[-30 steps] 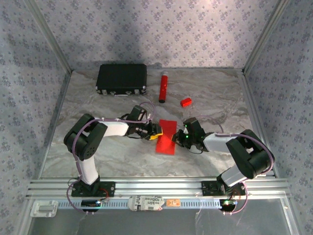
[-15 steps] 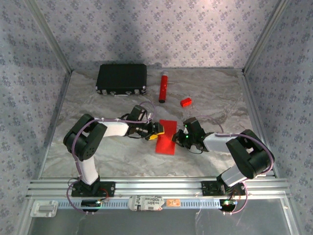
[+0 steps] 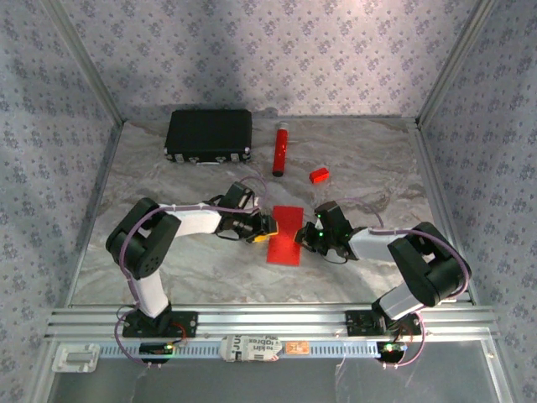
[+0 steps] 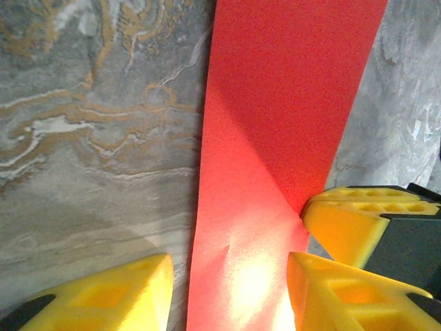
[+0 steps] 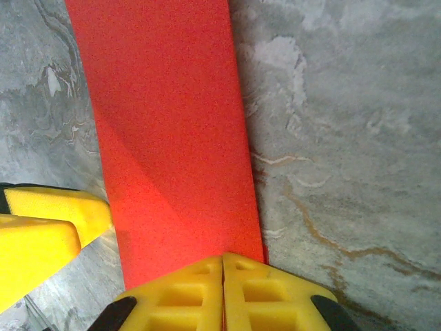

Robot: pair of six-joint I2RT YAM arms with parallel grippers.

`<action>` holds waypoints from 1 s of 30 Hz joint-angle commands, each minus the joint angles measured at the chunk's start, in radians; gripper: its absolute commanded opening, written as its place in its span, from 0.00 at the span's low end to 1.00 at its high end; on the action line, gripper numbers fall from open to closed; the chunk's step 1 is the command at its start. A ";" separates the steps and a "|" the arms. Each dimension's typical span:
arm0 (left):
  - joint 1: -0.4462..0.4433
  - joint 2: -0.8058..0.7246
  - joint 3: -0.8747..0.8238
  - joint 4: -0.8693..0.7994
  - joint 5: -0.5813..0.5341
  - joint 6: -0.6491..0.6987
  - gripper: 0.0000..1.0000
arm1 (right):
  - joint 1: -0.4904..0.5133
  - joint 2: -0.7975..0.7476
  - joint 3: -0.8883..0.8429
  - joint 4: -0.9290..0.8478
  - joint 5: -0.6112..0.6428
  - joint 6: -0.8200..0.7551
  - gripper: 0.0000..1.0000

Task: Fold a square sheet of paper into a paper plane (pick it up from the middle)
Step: Third fold the triangle at the center of the table.

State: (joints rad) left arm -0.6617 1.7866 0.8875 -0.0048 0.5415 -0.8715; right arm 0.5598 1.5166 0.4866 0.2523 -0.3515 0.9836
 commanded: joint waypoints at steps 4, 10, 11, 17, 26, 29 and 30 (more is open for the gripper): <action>-0.005 0.014 0.000 -0.072 0.023 0.014 0.42 | -0.002 -0.002 -0.026 -0.077 0.040 0.001 0.09; -0.005 0.042 0.017 -0.069 0.053 0.010 0.38 | -0.001 -0.002 -0.028 -0.079 0.040 0.002 0.09; -0.005 0.045 0.019 -0.065 0.057 0.008 0.38 | -0.001 -0.002 -0.028 -0.079 0.040 0.000 0.09; -0.005 0.041 0.021 -0.044 0.077 0.002 0.34 | -0.001 -0.009 -0.034 -0.071 0.038 -0.003 0.09; -0.004 0.047 0.024 -0.031 0.092 -0.005 0.31 | -0.005 -0.016 -0.038 -0.050 0.023 -0.015 0.09; -0.004 0.045 0.019 -0.026 0.095 -0.008 0.31 | -0.006 -0.016 -0.038 -0.046 0.018 -0.017 0.09; -0.005 0.044 0.019 -0.024 0.096 -0.010 0.31 | -0.006 -0.016 -0.038 -0.045 0.017 -0.018 0.09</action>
State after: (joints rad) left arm -0.6613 1.8141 0.8989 -0.0250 0.6094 -0.8761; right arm 0.5587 1.5032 0.4736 0.2577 -0.3485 0.9802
